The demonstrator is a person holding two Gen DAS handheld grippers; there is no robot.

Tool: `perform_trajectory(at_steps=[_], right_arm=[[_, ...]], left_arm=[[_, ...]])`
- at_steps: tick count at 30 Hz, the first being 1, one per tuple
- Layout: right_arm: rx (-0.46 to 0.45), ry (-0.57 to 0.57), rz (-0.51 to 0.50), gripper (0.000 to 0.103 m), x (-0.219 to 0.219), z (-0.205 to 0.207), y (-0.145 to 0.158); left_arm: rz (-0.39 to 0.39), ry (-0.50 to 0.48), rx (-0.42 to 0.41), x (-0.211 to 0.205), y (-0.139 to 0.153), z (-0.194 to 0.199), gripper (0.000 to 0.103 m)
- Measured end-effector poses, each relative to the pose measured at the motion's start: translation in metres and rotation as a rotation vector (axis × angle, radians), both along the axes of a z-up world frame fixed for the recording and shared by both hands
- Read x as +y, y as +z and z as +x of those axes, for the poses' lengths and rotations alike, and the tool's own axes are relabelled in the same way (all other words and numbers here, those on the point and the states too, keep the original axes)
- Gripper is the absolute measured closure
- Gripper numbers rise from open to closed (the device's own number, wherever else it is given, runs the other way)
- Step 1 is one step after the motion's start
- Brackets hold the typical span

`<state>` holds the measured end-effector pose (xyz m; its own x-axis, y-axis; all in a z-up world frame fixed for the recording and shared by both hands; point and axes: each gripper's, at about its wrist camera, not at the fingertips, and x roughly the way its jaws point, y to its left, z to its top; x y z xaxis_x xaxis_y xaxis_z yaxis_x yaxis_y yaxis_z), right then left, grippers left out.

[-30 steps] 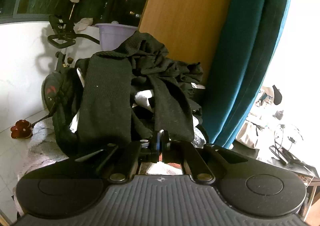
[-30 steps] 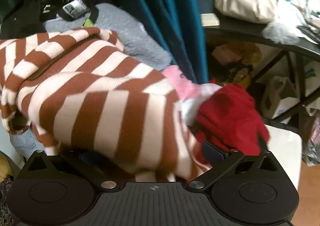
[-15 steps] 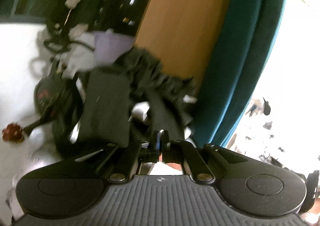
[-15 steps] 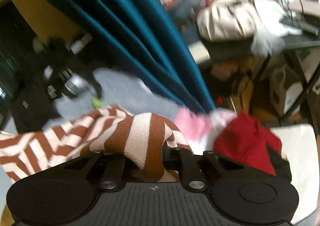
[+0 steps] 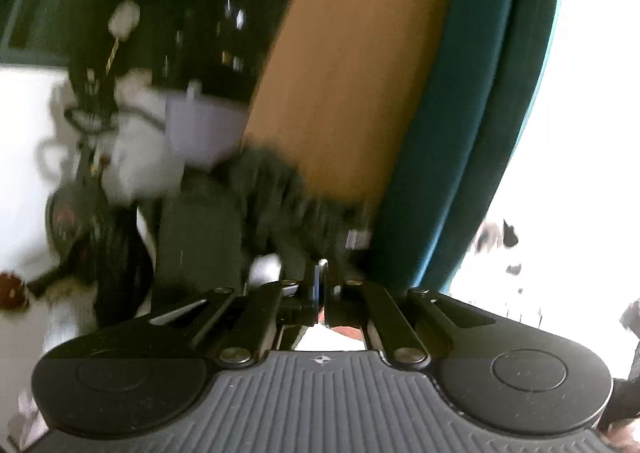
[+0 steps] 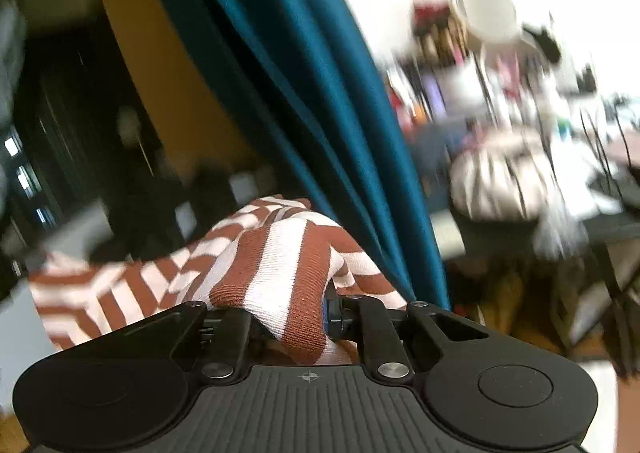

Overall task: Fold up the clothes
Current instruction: 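Lift the striped sweater with the right gripper above the pile, then grasp another edge of the striped sweater with the left gripper while the right gripper holds it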

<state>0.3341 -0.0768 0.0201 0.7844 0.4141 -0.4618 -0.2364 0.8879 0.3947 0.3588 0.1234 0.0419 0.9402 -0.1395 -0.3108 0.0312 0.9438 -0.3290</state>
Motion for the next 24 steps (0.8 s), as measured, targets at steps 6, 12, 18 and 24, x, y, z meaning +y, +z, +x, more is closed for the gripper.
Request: perform_trajectory(at_steps=[6, 12, 18, 24], right_arm=[[0.193, 0.072, -0.183, 0.088, 0.039, -0.02, -0.092], [0.206, 0.067, -0.256, 0.071, 0.046, -0.024, -0.1], [0.245, 0.02, -0.239, 0.055, 0.033, -0.034, -0.101], [0.289, -0.007, -0.219, 0.04, 0.024, -0.038, -0.112]], left_arm=[[0.039, -0.023, 0.218, -0.001, -0.067, 0.017, 0.101], [0.059, -0.068, 0.297, 0.009, -0.095, 0.025, 0.094], [0.033, -0.137, 0.346, 0.015, -0.113, 0.025, 0.059], [0.025, -0.229, 0.441, 0.011, -0.136, 0.027, 0.041]])
